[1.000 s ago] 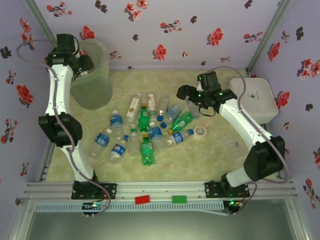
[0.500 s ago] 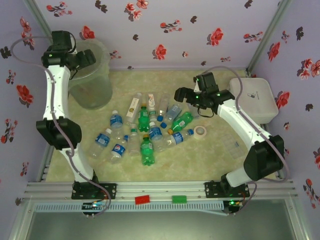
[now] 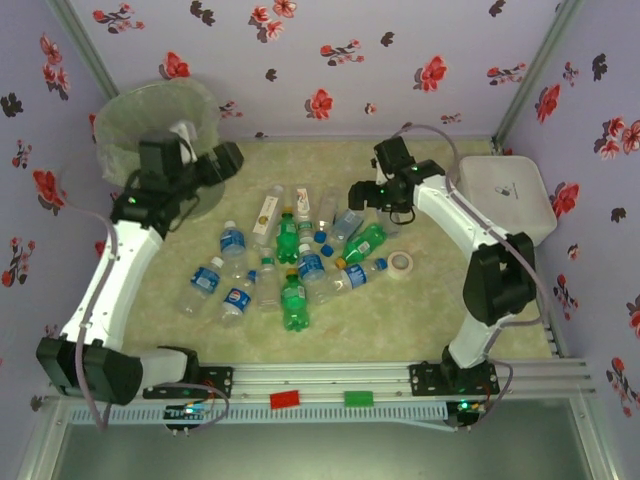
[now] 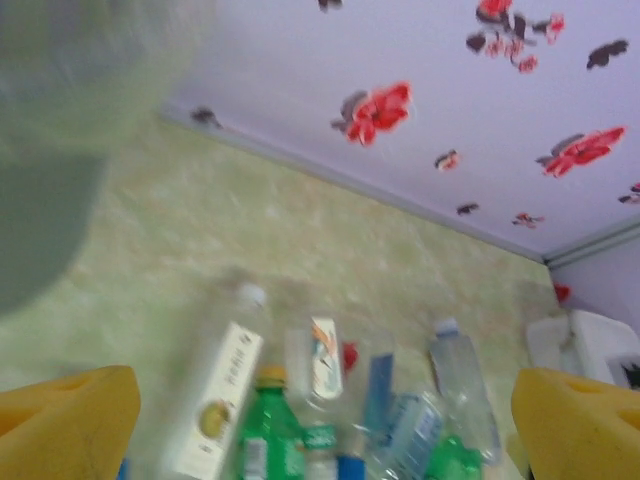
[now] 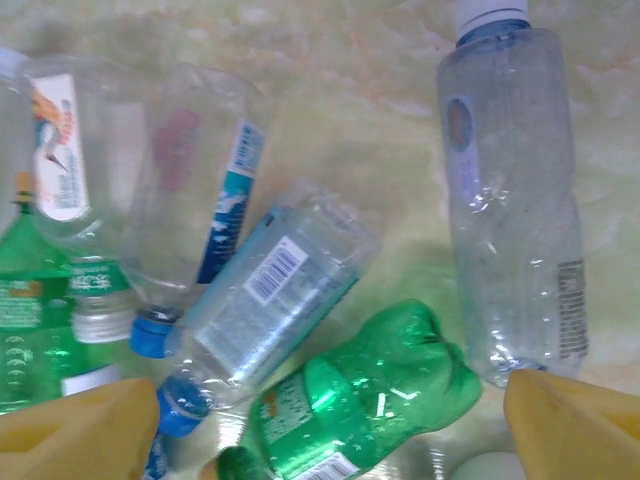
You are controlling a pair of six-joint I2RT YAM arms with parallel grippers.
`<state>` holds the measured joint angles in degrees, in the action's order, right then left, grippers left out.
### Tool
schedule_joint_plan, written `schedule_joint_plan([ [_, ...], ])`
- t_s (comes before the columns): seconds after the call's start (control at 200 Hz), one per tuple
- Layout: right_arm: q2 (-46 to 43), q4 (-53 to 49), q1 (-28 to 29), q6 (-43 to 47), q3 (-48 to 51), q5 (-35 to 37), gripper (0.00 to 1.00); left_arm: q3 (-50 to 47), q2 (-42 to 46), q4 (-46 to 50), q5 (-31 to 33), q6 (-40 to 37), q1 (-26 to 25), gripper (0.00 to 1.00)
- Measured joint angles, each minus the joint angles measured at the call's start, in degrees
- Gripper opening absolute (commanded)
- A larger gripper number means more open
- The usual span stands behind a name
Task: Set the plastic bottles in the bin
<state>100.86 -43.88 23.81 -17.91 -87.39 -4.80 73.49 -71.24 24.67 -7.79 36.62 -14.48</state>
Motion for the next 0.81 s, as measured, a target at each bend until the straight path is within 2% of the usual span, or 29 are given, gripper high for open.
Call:
schedule_joint_plan([
  [0.135,5.6,-3.91,-1.09,4.09,-5.64,1.97,0.85,-6.49,-0.2,-5.99,0.09,5.95,-5.99,1.0],
  [0.415,14.93,-7.65,-5.99,8.39,-13.14,4.52,0.8,-6.69,-6.73,-13.53,0.22,10.16,-15.8,1.0],
  [0.6,19.37,-8.7,-7.61,9.27,-16.0,4.63,0.78,-5.2,-12.28,-12.96,0.22,10.73,-18.29,1.0],
  [0.805,23.63,-8.83,-7.87,9.79,-17.51,4.63,0.74,-2.6,-13.99,-11.34,0.17,10.67,-18.73,1.0],
])
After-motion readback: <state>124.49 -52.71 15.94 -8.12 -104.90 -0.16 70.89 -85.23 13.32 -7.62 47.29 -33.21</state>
